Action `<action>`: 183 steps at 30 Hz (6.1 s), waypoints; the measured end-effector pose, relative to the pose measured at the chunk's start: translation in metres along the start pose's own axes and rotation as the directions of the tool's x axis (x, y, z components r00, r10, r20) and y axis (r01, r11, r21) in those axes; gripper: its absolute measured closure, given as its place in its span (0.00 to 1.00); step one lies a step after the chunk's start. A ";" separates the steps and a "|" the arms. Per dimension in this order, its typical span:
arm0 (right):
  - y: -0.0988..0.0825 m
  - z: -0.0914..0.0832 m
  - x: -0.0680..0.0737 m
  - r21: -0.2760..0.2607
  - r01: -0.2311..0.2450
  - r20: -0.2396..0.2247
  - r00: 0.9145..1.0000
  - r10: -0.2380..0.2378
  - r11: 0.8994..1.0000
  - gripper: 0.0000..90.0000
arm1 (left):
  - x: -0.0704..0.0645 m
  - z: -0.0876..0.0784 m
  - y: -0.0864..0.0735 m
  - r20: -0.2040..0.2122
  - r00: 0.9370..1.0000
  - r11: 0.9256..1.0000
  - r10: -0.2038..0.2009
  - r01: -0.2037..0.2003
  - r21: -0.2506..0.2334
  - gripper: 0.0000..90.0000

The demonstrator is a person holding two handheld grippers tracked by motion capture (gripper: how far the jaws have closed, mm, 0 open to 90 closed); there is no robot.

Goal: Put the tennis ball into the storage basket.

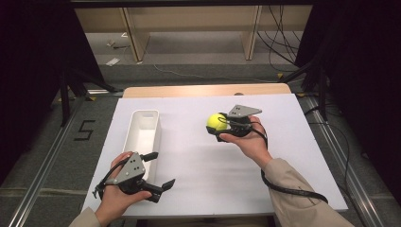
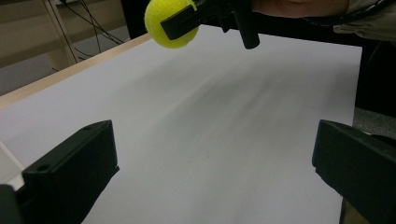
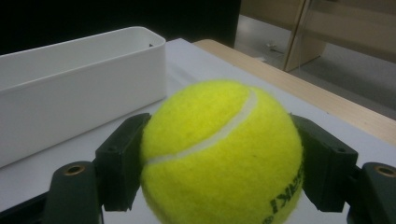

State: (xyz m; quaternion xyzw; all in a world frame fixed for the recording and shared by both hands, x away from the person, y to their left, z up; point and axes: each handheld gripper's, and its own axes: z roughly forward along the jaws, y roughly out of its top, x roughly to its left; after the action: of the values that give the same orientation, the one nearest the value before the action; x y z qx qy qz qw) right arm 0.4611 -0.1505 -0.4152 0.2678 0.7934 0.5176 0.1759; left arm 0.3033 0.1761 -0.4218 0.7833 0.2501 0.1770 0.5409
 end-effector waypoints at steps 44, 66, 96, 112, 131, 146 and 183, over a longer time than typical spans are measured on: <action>0.012 0.017 0.012 -0.018 0.013 -0.032 0.999 -0.013 1.000 0.30 | -0.001 0.000 0.000 0.002 1.000 1.000 0.002 -0.002 0.002 0.00; 0.016 0.023 0.016 -0.021 0.017 -0.042 0.999 -0.018 1.000 0.30 | -0.001 0.000 0.000 0.003 1.000 1.000 0.004 -0.004 0.002 0.00; 0.022 0.028 0.020 -0.034 0.022 -0.054 0.998 -0.024 0.999 0.30 | -0.001 0.000 0.000 0.003 1.000 1.000 0.005 -0.005 0.000 0.00; 0.025 0.030 0.021 -0.044 0.025 -0.058 0.998 -0.028 0.999 0.30 | -0.001 0.000 0.000 0.004 1.000 1.000 0.005 -0.005 0.001 0.00; 0.030 0.033 0.024 -0.055 0.027 -0.066 0.997 -0.031 0.998 0.30 | -0.001 0.000 0.000 0.005 1.000 1.000 0.005 -0.005 0.000 0.00; 0.033 0.034 0.026 -0.060 0.028 -0.070 0.997 -0.032 0.998 0.30 | -0.001 0.001 0.000 0.006 1.000 1.000 0.004 -0.004 0.000 0.00; 0.040 0.041 0.031 -0.074 0.035 -0.084 0.996 -0.041 0.997 0.30 | -0.001 0.001 0.000 0.005 1.000 1.000 0.004 -0.004 -0.001 0.00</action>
State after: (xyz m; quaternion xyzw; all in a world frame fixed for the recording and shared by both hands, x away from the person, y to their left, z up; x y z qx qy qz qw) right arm 0.4684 -0.0890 -0.3953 0.2236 0.7860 0.5534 0.1610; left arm 0.3028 0.1748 -0.4218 0.7840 0.2470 0.1762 0.5415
